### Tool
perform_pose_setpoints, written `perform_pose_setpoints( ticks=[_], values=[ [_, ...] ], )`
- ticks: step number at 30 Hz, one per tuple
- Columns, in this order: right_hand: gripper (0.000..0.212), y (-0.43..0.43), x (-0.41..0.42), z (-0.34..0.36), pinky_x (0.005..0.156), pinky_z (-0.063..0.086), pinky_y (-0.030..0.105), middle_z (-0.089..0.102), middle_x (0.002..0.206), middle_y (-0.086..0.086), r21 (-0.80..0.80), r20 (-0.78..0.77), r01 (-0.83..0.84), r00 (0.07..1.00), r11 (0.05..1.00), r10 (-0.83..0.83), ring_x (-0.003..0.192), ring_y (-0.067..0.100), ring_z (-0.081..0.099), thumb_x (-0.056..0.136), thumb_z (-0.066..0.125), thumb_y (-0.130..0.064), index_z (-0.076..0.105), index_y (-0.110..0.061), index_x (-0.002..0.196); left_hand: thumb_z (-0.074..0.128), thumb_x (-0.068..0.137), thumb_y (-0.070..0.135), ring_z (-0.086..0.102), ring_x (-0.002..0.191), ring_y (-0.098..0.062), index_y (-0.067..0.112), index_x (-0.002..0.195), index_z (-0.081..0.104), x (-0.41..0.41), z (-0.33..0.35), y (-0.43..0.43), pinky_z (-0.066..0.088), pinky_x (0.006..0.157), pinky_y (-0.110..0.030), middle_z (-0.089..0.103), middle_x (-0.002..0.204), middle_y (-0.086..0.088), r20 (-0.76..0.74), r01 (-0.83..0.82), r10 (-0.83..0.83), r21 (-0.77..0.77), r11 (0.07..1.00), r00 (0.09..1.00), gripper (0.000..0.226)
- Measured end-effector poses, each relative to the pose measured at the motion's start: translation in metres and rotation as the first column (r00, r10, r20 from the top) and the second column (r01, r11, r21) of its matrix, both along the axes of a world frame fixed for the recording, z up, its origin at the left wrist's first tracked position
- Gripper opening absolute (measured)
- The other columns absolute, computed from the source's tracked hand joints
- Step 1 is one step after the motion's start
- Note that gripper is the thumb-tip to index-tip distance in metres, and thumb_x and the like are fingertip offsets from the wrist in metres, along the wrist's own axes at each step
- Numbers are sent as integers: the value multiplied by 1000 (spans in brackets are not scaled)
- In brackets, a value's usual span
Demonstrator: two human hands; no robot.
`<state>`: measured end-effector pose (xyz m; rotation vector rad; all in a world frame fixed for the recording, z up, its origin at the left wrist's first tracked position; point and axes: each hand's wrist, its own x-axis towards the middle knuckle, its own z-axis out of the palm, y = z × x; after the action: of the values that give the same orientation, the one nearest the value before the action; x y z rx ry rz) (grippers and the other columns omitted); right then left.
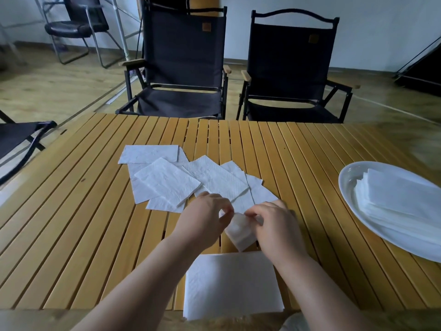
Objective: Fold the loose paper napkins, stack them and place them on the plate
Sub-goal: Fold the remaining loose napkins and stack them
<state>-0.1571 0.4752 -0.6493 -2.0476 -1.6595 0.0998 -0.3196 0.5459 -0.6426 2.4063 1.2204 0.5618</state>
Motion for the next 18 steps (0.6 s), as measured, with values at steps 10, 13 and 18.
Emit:
perform_pose_setpoints(
  ticks=[10, 13, 18],
  values=[
    [14, -16, 9, 20, 73, 44, 7, 67, 90, -23, 71, -295, -203, 931, 977, 215, 88, -6, 61, 89, 73, -21, 78, -24, 101, 71, 89, 25, 50, 88, -8, 21, 112, 71, -14, -2, 3, 39, 69, -17, 59, 105, 13, 49, -72, 73, -29, 997, 996, 23],
    [10, -21, 9, 30, 71, 42, 3, 68, 87, -25, 140, -383, -192, 894, 971, 232, 88, -10, 60, 89, 74, -20, 77, -26, 96, 71, 90, 26, 46, 91, -11, 19, 106, 72, -19, -3, 4, 33, 69, -22, 58, 101, 12, 100, -128, 131, -38, 991, 986, 18],
    [21, -23, 11, 46, 71, 53, 22, 70, 91, -21, 247, -520, -131, 818, 960, 246, 86, 4, 64, 92, 70, -21, 66, -41, 86, 71, 89, 30, 53, 95, -13, 23, 102, 71, -29, 0, 3, 45, 75, -27, 60, 103, 11, 182, -176, 202, -147, 973, 962, 15]
  ],
)
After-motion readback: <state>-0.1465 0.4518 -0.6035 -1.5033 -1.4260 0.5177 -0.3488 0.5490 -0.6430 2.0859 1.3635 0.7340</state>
